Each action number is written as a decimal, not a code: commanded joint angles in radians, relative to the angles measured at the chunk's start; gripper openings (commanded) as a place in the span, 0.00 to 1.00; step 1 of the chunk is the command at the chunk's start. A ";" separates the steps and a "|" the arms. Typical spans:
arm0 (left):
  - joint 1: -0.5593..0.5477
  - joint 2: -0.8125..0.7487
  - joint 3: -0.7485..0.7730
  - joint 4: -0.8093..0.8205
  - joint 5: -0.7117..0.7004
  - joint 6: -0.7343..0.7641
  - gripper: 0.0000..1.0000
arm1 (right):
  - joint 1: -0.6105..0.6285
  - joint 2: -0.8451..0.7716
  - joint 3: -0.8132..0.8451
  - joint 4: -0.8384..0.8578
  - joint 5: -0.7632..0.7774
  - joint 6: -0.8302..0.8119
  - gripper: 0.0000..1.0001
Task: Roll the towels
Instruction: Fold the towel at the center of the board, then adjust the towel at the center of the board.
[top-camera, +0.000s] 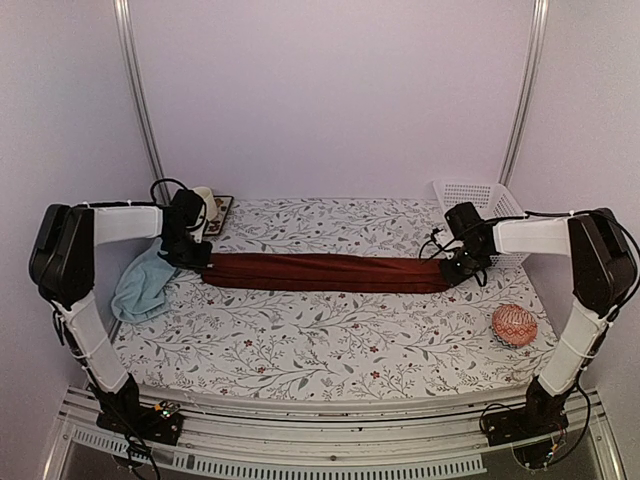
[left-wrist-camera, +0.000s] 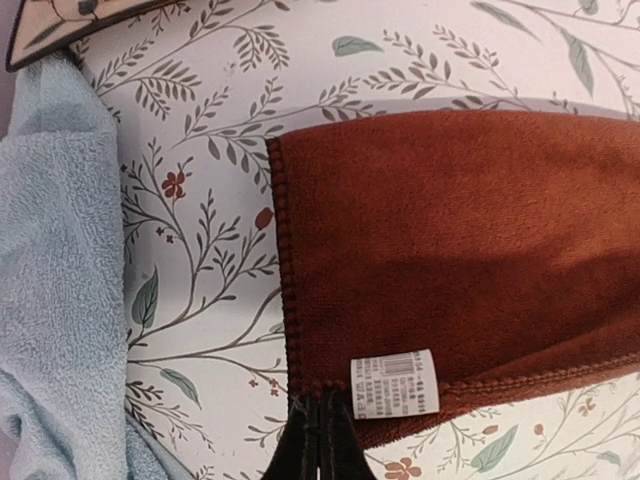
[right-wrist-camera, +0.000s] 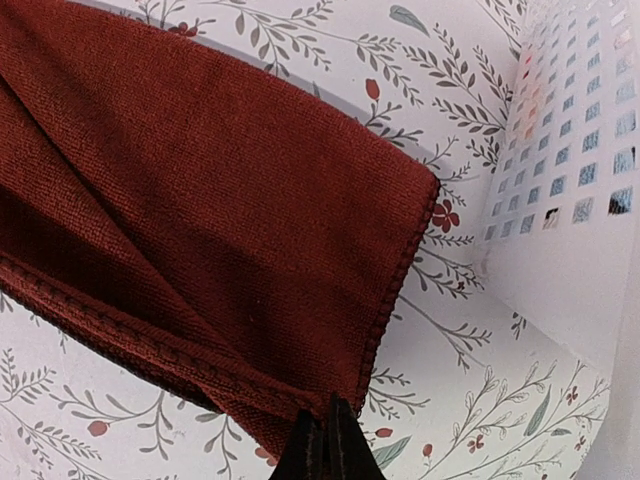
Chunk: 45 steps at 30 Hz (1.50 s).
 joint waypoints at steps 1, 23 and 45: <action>0.009 -0.042 -0.033 -0.011 -0.032 0.005 0.00 | -0.002 -0.047 -0.031 0.005 0.023 0.005 0.03; 0.030 -0.104 -0.013 -0.020 -0.090 0.003 0.72 | -0.016 -0.093 0.033 -0.057 -0.129 -0.017 0.57; 0.063 0.225 0.219 0.130 0.126 0.008 0.58 | -0.052 0.208 0.397 -0.113 -0.199 0.142 0.55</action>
